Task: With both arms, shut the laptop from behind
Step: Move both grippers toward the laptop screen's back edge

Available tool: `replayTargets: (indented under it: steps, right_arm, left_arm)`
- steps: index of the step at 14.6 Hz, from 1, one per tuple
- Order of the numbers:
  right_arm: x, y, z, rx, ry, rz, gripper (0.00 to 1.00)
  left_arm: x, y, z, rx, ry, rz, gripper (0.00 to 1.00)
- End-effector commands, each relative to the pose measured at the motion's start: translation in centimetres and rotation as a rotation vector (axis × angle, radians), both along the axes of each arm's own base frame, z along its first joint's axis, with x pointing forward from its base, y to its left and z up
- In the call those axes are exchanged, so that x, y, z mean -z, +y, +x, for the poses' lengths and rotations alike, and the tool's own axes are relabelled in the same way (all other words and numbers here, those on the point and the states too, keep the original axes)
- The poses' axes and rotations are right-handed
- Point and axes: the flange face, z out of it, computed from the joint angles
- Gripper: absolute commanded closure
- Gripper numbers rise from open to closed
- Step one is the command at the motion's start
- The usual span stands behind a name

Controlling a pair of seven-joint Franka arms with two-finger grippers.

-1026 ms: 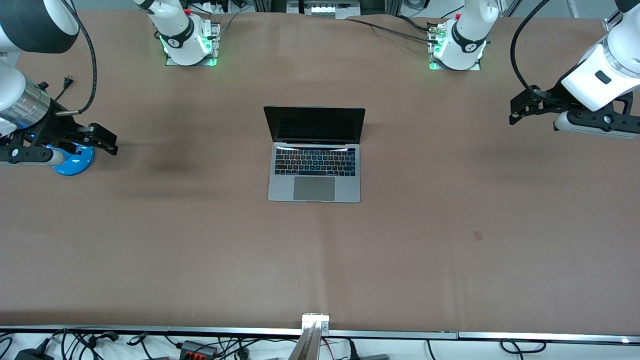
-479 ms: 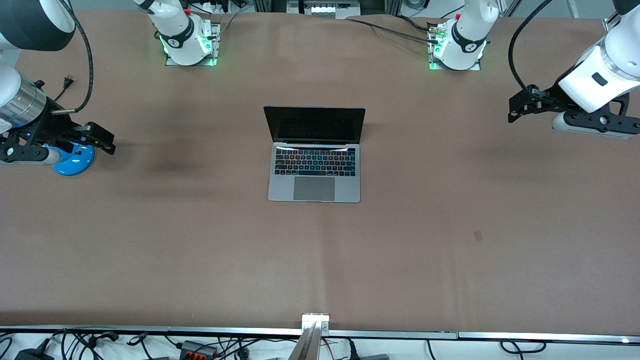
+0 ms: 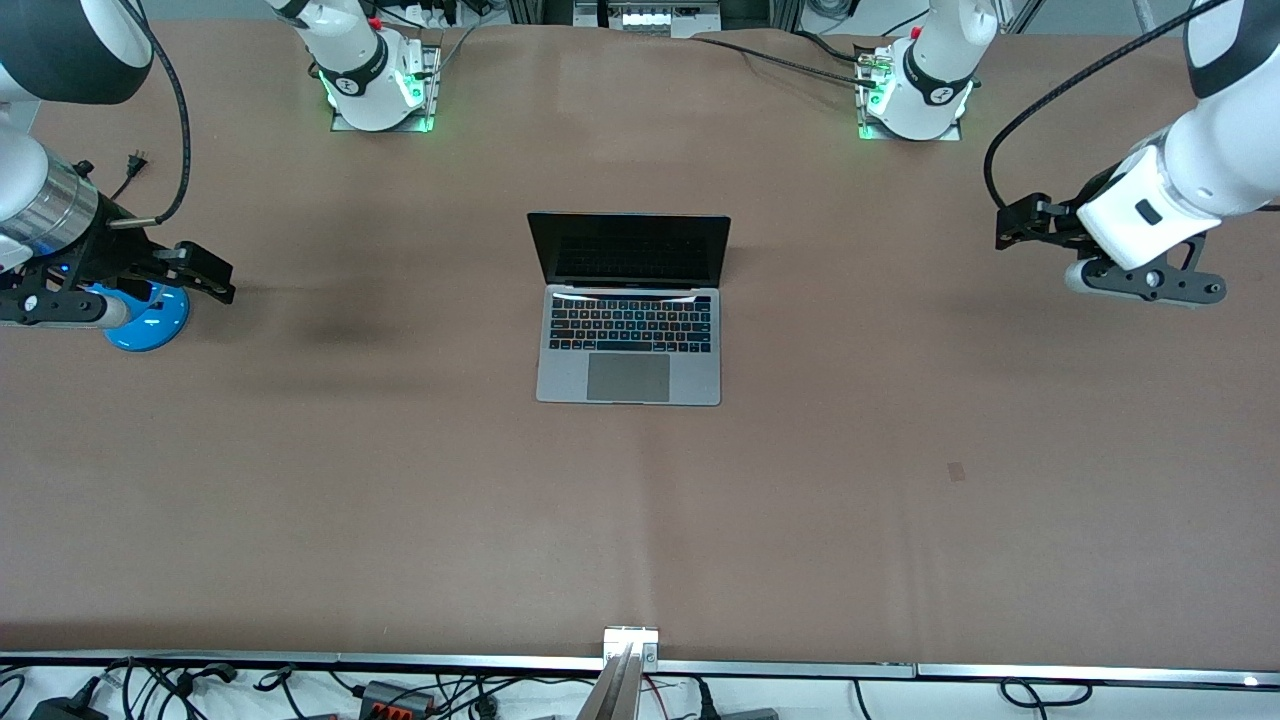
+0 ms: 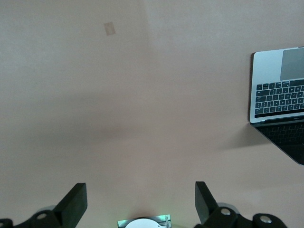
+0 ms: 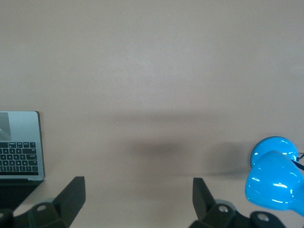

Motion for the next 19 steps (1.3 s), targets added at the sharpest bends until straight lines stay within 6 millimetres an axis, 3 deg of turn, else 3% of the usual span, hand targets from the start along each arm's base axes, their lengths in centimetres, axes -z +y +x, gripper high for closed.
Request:
replayTargets:
  steps: [1,2,3,5,7,8,11,15,18,19]
  right_arm:
    - [-0.1,-0.1,-0.1,-0.064,0.019,0.019,0.6]
    - [-0.1,-0.1,0.0,-0.06,0.019,0.019,0.85]
    - [-0.1,0.0,-0.1,-0.06,0.022,0.017,0.98]
    - [-0.3,0.3,-0.2,-0.052,0.025,0.015,1.0]
    - [0.2,0.2,-0.5,-0.061,0.059,0.01,1.0]
    - [0.2,0.5,-0.6,-0.055,0.068,0.013,1.0]
    - [0.9,2.0,-1.2,-0.049,0.106,0.023,1.0]
    - [3.7,3.4,-1.9,0.038,0.189,0.135,1.0]
    - [5.8,4.5,-3.8,0.069,0.25,0.235,1.0]
    - [6.1,4.8,-4.6,0.074,0.248,0.241,1.0]
  left_arm:
    - [-0.1,-0.5,0.0,0.0,0.029,-0.009,0.0]
    - [0.0,-0.6,-0.2,0.009,0.047,-0.008,0.18]
    - [0.1,-0.7,-0.3,0.012,0.057,-0.008,0.32]
    - [0.2,-1.0,-0.4,0.021,0.059,-0.011,0.58]
    - [0.4,-1.9,-0.6,0.04,0.073,-0.009,0.91]
    - [0.5,-2.4,-0.8,0.043,0.085,-0.005,0.99]
    - [0.4,-3.4,-1.0,0.06,0.082,-0.005,0.99]
    - [0.4,-3.6,-1.0,0.057,0.08,-0.02,0.99]
    - [0.6,-3.9,-1.2,0.052,0.096,-0.041,0.99]
    - [0.6,-5.0,-1.7,0.031,0.113,-0.059,0.99]
